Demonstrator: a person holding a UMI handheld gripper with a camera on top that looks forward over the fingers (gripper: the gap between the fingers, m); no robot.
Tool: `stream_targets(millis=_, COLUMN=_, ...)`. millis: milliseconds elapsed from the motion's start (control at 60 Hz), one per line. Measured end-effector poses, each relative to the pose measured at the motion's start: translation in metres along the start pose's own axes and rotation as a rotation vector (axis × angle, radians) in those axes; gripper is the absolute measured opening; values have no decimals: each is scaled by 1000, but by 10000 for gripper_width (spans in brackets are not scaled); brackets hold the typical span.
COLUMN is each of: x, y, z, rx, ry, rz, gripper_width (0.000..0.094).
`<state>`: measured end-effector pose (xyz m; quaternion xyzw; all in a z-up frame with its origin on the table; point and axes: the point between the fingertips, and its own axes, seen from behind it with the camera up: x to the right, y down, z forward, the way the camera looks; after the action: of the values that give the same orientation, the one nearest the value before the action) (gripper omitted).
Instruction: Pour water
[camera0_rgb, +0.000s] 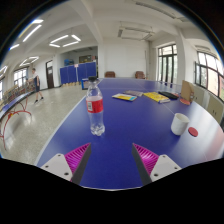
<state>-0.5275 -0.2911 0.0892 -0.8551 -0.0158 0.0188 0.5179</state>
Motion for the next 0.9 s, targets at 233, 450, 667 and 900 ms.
stream_targets(millis=233, x=-56, y=-72, z=127, rx=140, ry=-37, rz=-30, gripper_width=829)
stream_targets(millis=450, x=-64, y=-96, z=186, rx=189, ry=-13, rz=-50, gripper_width=602)
stream_targets(millis=667, x=-69, y=-101, z=188, rx=230, ry=-57, rz=-43, gripper_width=393)
stream_targets(millis=900, x=-68, y=-131, z=164, rx=264, ry=-181, rz=46, gripper_width=302)
